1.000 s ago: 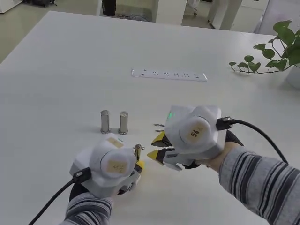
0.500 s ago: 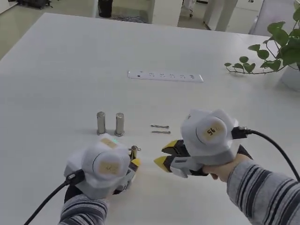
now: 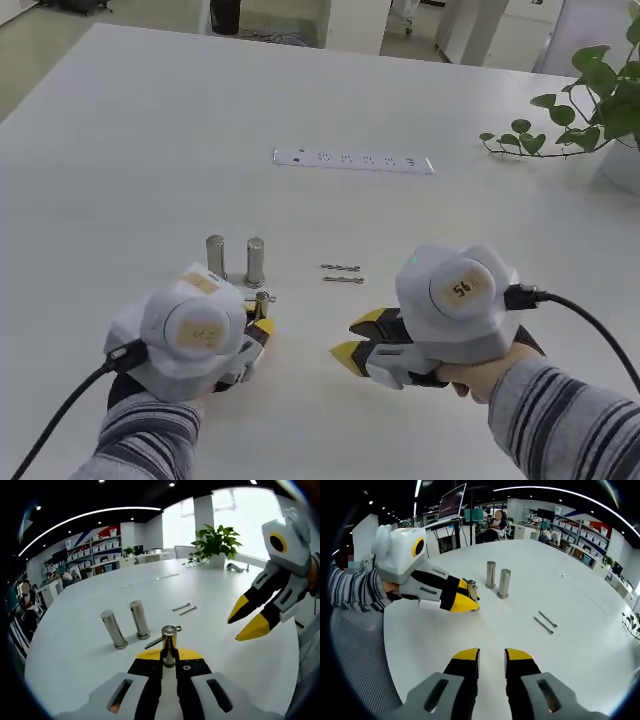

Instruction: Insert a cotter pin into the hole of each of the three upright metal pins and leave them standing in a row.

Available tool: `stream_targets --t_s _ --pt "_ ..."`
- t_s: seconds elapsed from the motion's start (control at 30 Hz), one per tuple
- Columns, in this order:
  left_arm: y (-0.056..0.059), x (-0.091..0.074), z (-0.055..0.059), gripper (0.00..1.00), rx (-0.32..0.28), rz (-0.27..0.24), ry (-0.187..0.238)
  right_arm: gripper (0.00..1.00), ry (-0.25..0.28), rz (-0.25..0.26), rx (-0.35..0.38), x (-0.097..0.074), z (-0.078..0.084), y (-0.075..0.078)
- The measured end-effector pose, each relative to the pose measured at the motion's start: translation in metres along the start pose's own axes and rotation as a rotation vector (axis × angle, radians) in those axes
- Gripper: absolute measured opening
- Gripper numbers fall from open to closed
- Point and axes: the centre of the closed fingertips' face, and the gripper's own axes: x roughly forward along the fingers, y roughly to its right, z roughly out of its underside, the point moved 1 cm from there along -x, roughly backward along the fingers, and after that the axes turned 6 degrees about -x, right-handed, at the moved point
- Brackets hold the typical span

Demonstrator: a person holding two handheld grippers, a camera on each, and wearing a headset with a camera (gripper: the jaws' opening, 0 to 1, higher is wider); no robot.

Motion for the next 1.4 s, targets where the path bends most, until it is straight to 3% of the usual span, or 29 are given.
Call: stream_targets --t_s 0.2,0.5,0.83,1.4 --pt "-0.017 -0.005 -0.003 0.05 -0.032 -0.037 0.013 0.15 0.005 -0.006 0.004 0.001 0.002 -0.002" --pt "-0.033 -0.008 0.005 0.05 -0.034 -0.07 -0.003 0.15 0.004 -0.01 0.018 0.001 0.004 -0.003" --pt "-0.038 -0.009 0.012 0.05 -0.033 -0.07 -0.022 0.16 0.027 -0.01 0.033 0.003 -0.002 -0.006" --pt "-0.041 -0.008 0.013 0.06 -0.047 -0.054 -0.014 0.17 0.024 -0.022 0.06 0.004 0.0 -0.009"
